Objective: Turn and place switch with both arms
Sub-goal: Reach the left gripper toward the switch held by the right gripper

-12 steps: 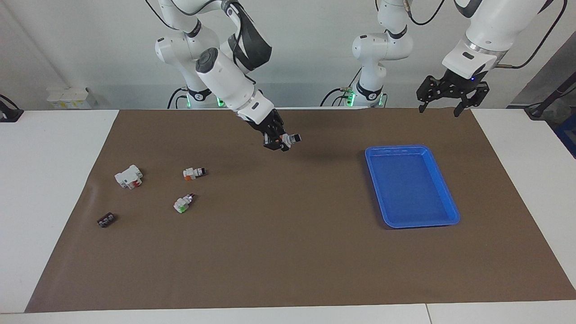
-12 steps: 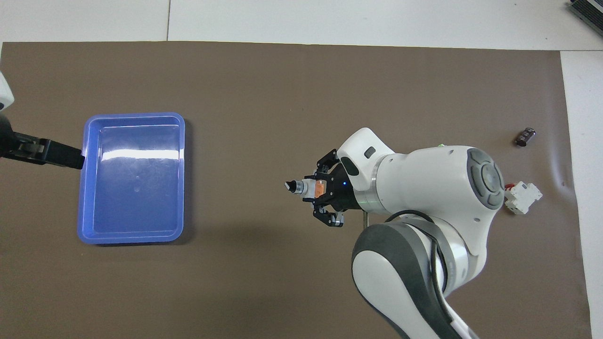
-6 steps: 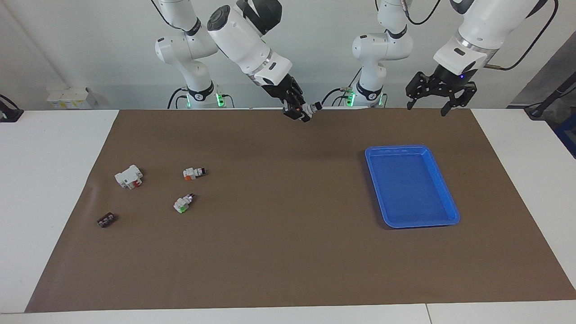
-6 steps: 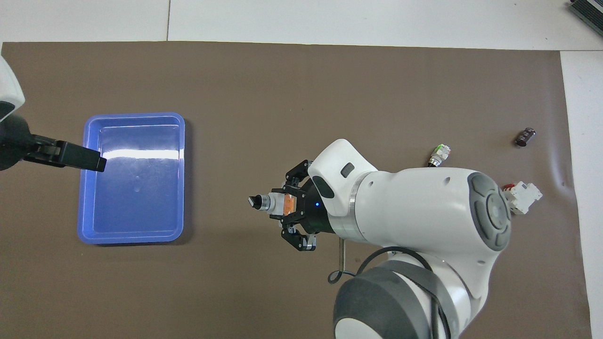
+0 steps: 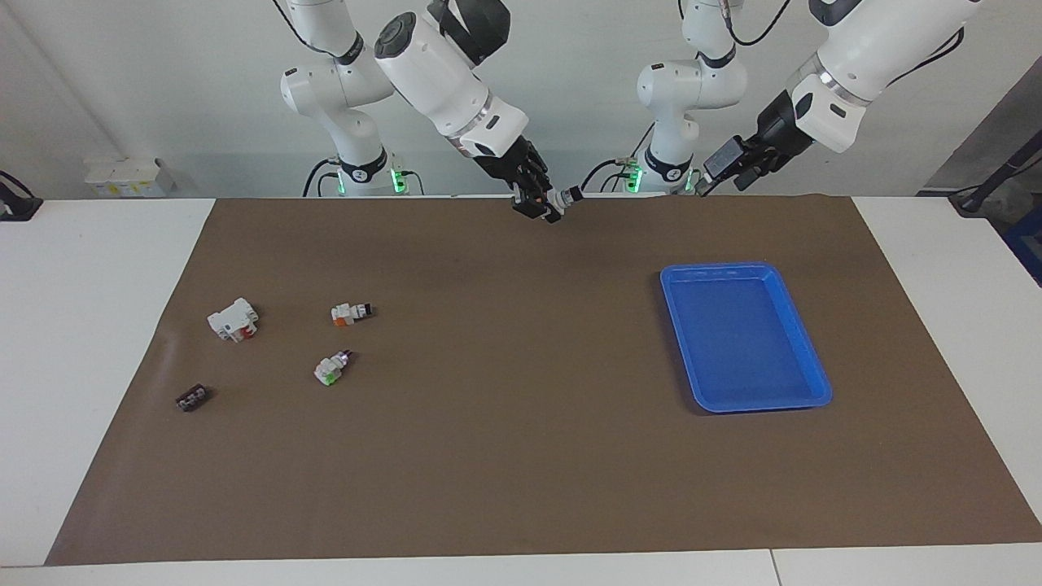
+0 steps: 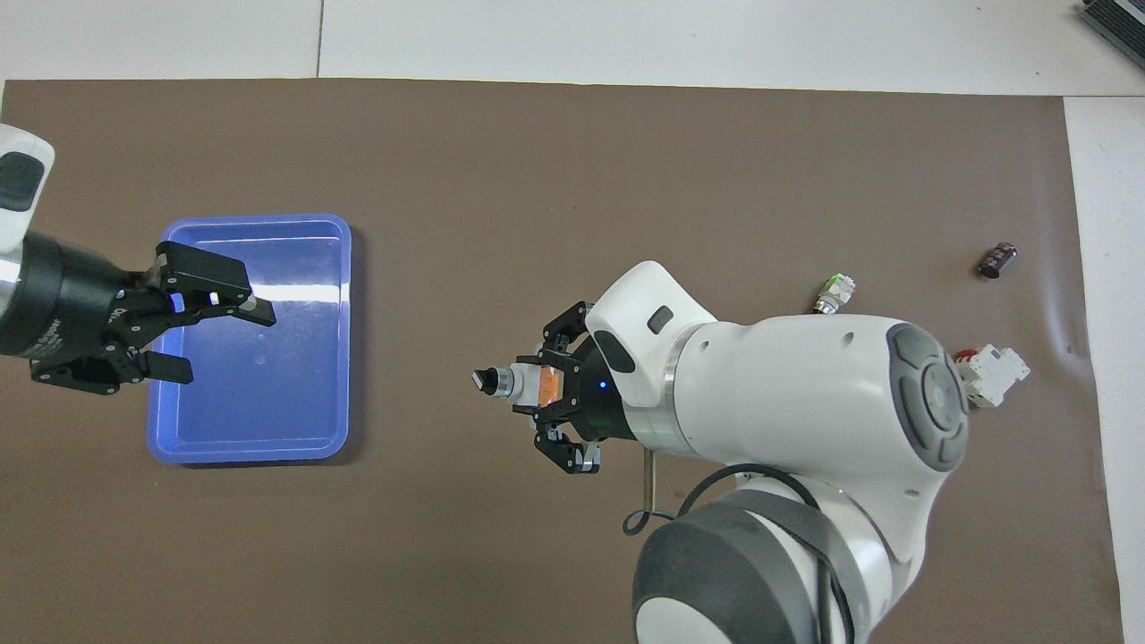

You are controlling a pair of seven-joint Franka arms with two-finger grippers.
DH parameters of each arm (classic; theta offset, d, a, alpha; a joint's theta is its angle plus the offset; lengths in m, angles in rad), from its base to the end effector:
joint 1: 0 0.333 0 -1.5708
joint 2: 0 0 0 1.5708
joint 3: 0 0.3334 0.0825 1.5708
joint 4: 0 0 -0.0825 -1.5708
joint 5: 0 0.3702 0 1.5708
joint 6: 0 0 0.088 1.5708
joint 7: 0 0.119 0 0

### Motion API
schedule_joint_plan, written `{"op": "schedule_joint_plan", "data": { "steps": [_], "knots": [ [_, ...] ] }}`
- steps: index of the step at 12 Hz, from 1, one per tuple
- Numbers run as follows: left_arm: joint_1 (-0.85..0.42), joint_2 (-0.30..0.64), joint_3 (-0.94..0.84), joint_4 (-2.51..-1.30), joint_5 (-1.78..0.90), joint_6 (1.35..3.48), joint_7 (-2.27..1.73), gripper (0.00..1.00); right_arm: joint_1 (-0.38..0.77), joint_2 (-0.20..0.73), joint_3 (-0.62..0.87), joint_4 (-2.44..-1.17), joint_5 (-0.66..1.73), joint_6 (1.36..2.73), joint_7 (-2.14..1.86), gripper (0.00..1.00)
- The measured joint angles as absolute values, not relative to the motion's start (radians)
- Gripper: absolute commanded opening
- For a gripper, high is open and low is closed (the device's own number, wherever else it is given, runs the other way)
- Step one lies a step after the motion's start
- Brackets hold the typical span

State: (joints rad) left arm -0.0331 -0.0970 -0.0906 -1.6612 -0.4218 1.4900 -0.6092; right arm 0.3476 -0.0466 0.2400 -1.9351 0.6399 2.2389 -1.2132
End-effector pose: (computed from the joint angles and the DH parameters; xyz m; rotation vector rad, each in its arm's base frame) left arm 0.4880 -0.1151 0.6429 2.6914 0.6410 -0.3039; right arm 0.4607 0.3376 0.5573 -1.9429 -1.7862 -0.6717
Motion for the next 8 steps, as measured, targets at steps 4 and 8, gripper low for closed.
{"op": "schedule_joint_plan", "data": {
  "steps": [4, 8],
  "knots": [
    [-0.037, -0.195, -0.101, -1.864, -0.609, 1.584, -0.849, 0.99, 0.348, -0.046, 0.240, -1.935, 0.640, 2.239, -1.213, 0.00],
    [-0.130, -0.266, -0.115, -1.991, -0.675, 1.733, -0.944, 0.95, 0.348, -0.046, 0.240, -1.935, 0.640, 2.239, -1.213, 0.00]
  ]
}}
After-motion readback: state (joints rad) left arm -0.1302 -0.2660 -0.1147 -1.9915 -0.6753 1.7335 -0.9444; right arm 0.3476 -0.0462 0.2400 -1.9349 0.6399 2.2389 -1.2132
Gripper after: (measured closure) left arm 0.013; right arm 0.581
